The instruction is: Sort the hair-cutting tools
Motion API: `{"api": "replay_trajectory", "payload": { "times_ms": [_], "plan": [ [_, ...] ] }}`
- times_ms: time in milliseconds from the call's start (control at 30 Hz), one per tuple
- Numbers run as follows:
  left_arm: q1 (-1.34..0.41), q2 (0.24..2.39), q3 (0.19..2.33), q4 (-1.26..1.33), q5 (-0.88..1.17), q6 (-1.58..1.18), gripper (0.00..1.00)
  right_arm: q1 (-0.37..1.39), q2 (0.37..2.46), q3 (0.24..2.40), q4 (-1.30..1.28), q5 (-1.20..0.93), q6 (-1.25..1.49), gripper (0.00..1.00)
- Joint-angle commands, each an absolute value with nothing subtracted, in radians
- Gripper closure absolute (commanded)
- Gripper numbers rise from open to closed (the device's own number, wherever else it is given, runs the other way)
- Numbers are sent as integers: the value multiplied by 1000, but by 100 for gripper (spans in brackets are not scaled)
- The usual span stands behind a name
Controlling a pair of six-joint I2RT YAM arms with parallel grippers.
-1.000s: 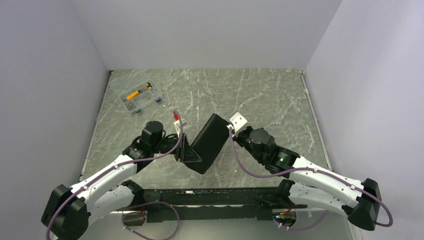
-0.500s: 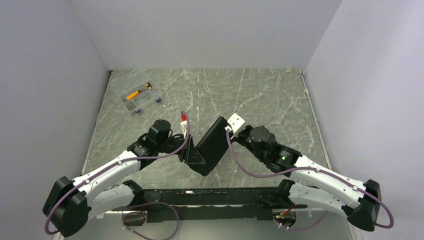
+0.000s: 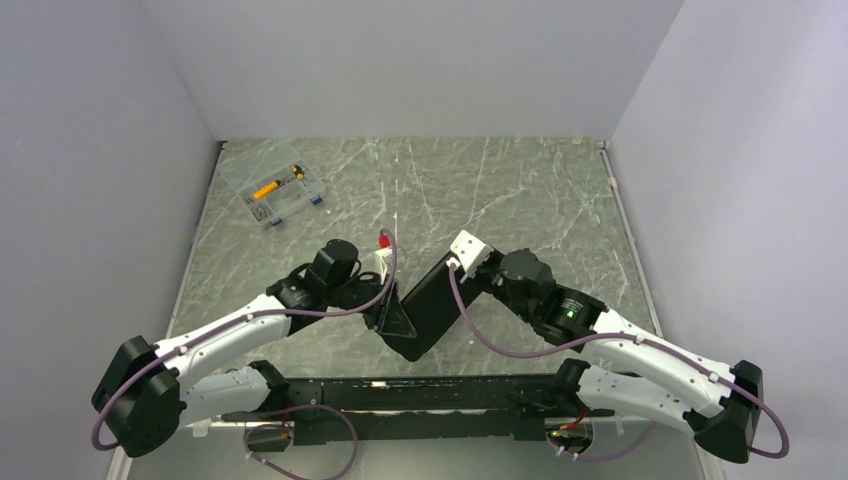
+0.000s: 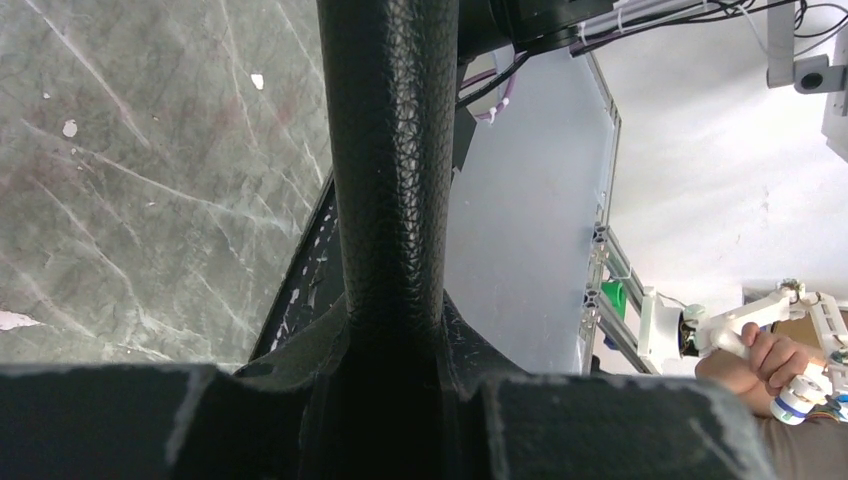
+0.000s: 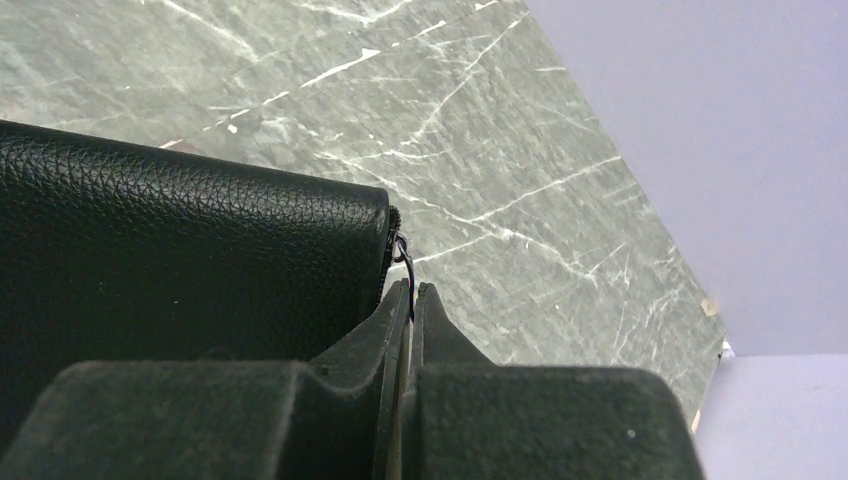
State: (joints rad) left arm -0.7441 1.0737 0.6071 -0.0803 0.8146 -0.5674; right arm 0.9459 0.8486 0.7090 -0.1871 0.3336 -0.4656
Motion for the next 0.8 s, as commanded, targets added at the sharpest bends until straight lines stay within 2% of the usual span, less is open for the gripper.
{"api": "replay_trajectory", "payload": {
  "times_ms": [0, 433, 467, 567, 767],
  "plan": [
    [-791, 1103, 637, -185, 877, -553, 100, 931, 820, 797, -24, 369, -490, 100],
    [-803, 1102, 640, -160, 846, -566, 100, 933, 829, 831, -91, 382, -418, 100],
    [-802, 1099, 640, -163, 835, -567, 100, 934, 827, 835, -100, 388, -406, 97],
    [-803, 1087, 649, -166, 807, -568, 100, 933, 805, 837, -105, 413, -367, 61],
    [-800, 1049, 656, -157, 763, -580, 100, 931, 742, 824, -108, 440, -313, 28]
  ]
}}
